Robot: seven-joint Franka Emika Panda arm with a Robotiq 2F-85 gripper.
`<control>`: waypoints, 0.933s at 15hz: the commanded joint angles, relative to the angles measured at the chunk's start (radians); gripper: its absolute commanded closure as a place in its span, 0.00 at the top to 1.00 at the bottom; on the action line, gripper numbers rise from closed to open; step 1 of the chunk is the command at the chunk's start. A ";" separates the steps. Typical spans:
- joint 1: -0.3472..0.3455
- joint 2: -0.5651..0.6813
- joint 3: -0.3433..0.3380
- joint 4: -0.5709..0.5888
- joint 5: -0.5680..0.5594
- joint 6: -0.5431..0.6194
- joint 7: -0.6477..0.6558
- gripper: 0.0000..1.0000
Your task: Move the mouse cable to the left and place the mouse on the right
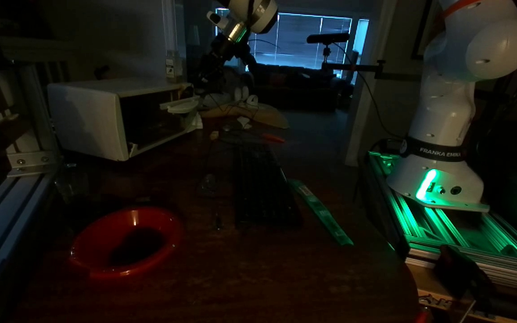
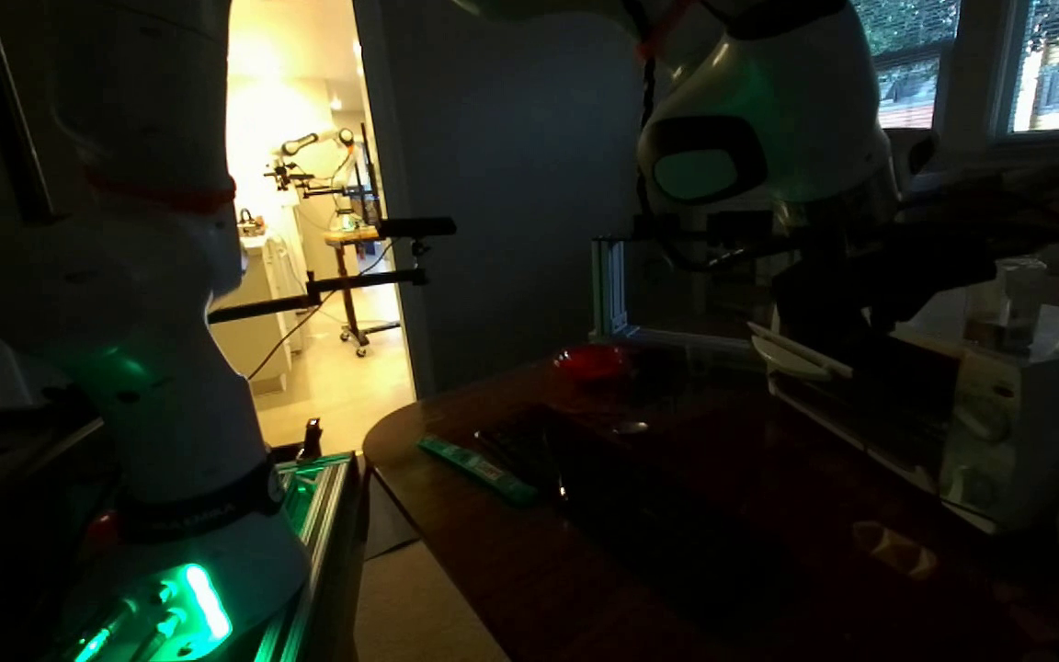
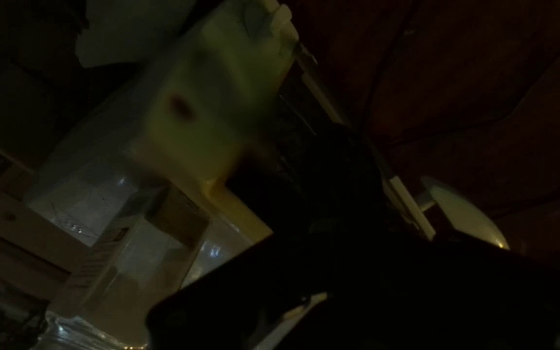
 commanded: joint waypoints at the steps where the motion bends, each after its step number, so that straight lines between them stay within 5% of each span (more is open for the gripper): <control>1: -0.007 -0.090 0.005 -0.087 0.029 -0.010 -0.041 0.01; 5: -0.016 -0.162 0.014 -0.128 0.144 0.004 -0.104 0.01; 14: -0.039 -0.231 -0.029 -0.088 0.679 0.082 -0.376 0.01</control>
